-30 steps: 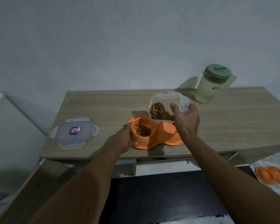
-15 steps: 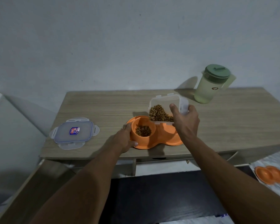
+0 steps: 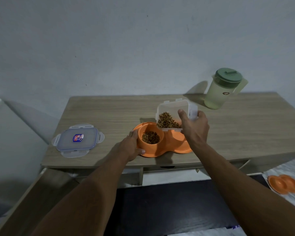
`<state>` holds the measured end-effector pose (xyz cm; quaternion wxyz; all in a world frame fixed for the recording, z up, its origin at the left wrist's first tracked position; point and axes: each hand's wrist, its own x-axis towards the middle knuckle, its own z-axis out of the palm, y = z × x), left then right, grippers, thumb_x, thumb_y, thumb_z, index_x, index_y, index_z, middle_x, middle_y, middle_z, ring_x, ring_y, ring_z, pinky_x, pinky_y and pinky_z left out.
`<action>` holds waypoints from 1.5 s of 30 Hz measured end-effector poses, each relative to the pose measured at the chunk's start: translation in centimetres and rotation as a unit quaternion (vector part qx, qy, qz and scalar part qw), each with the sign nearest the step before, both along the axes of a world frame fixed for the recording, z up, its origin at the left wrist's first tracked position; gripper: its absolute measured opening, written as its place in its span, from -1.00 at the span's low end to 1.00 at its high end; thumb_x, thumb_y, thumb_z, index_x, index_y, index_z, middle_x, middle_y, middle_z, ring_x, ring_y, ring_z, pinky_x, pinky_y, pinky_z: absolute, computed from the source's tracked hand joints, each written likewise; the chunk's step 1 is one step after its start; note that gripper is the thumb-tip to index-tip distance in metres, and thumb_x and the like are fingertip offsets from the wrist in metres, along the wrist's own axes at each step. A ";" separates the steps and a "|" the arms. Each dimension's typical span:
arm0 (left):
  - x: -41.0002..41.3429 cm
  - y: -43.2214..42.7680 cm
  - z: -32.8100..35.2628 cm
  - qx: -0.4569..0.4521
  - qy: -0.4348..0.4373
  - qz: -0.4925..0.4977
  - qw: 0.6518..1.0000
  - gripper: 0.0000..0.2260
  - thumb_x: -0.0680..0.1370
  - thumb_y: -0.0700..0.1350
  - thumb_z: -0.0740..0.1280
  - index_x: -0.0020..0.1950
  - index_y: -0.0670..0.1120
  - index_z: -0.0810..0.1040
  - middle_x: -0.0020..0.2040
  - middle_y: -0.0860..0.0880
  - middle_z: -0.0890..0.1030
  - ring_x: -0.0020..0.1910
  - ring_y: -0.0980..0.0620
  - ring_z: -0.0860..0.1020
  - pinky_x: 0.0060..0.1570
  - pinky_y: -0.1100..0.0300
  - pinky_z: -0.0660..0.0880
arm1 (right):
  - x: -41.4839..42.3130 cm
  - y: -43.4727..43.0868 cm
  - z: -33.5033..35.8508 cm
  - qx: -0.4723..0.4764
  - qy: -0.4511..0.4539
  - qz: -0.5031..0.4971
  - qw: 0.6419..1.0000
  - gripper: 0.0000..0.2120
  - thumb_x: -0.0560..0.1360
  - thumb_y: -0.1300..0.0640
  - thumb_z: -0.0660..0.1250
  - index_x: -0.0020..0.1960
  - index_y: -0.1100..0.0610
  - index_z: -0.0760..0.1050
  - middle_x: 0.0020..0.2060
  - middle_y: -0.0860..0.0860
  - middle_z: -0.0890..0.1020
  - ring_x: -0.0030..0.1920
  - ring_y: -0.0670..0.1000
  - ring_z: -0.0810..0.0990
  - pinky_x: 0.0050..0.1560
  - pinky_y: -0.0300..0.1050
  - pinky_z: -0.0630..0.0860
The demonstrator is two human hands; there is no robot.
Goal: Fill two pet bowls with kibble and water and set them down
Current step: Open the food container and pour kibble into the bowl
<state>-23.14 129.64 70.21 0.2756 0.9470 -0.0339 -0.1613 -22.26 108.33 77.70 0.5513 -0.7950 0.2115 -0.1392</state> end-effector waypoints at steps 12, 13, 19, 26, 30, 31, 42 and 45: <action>0.1 0.0 -0.2 0.001 -0.001 0.000 1.000 -0.18 0.45 -0.02 0.48 0.57 0.01 0.05 0.47 -0.06 0.34 0.38 -0.12 0.41 0.34 -0.10 0.35 | 0.4 0.0 0.0 0.026 0.010 -0.006 1.000 -0.59 0.22 -0.38 0.37 -0.15 -0.12 0.40 -0.13 0.00 0.63 -0.13 0.14 0.69 -0.09 0.20 0.66; 0.0 0.0 -0.2 -0.001 -0.002 -0.001 1.000 -0.18 0.45 -0.02 0.48 0.57 0.01 0.05 0.48 -0.05 0.34 0.38 -0.12 0.41 0.34 -0.09 0.35 | 0.4 0.0 0.1 0.033 0.009 -0.004 0.999 -0.60 0.21 -0.38 0.36 -0.17 -0.12 0.40 -0.13 -0.01 0.63 -0.13 0.13 0.69 -0.09 0.20 0.66; 0.1 0.0 -0.2 -0.005 -0.001 -0.003 1.000 -0.17 0.45 -0.04 0.49 0.57 -0.01 0.06 0.49 -0.06 0.32 0.39 -0.12 0.40 0.36 -0.09 0.35 | 0.7 0.0 0.2 0.088 0.032 -0.030 0.995 -0.54 0.34 -0.25 0.45 0.01 0.07 0.48 -0.07 0.11 0.64 -0.12 0.14 0.68 -0.20 0.16 0.69; 0.2 0.0 -0.5 -0.008 -0.003 0.003 1.000 -0.19 0.45 -0.04 0.48 0.57 0.01 0.07 0.48 -0.05 0.34 0.39 -0.11 0.40 0.35 -0.09 0.35 | 0.5 0.1 0.2 0.067 0.034 -0.029 0.997 -0.61 0.30 -0.27 0.44 -0.09 -0.02 0.46 -0.08 0.09 0.65 -0.14 0.12 0.68 -0.18 0.15 0.69; 0.4 0.4 -0.5 -0.011 0.001 -0.014 1.000 -0.17 0.46 -0.03 0.46 0.58 0.02 0.02 0.51 -0.03 0.28 0.41 -0.12 0.38 0.35 -0.11 0.35 | 0.7 -0.6 0.4 0.201 0.085 -0.047 0.975 -0.61 0.42 -0.12 0.48 0.04 0.14 0.48 -0.03 0.18 0.63 -0.11 0.19 0.68 -0.21 0.15 0.69; 0.5 0.6 -0.6 -0.012 0.001 -0.018 1.000 -0.16 0.47 -0.03 0.45 0.59 0.03 -0.01 0.53 -0.01 0.24 0.43 -0.11 0.35 0.36 -0.11 0.34 | 0.7 -0.8 0.5 0.254 0.106 -0.044 0.960 -0.60 0.44 -0.09 0.48 0.07 0.17 0.48 -0.03 0.17 0.62 -0.07 0.23 0.68 -0.18 0.17 0.69; 1.2 -2.5 6.8 -0.313 -0.084 0.246 0.914 -0.69 0.63 0.04 0.21 0.08 -0.14 0.62 0.10 -0.18 0.62 0.13 -0.15 0.58 0.22 -0.04 0.50 | 0.8 -0.7 0.5 0.408 0.184 0.075 0.891 -0.45 0.51 -0.28 0.30 0.31 0.09 0.46 0.13 0.22 0.65 0.07 0.23 0.68 -0.34 -0.01 0.62; 1.6 -3.7 8.8 -0.442 0.067 0.279 0.850 -0.60 0.57 0.20 0.26 0.18 -0.09 0.56 0.16 -0.12 0.57 0.17 -0.13 0.55 0.16 -0.12 0.53 | 1.1 0.1 0.9 0.388 0.195 0.095 0.896 -0.41 0.49 -0.35 0.26 0.25 0.10 0.50 0.10 0.22 0.67 0.00 0.22 0.69 -0.31 -0.01 0.61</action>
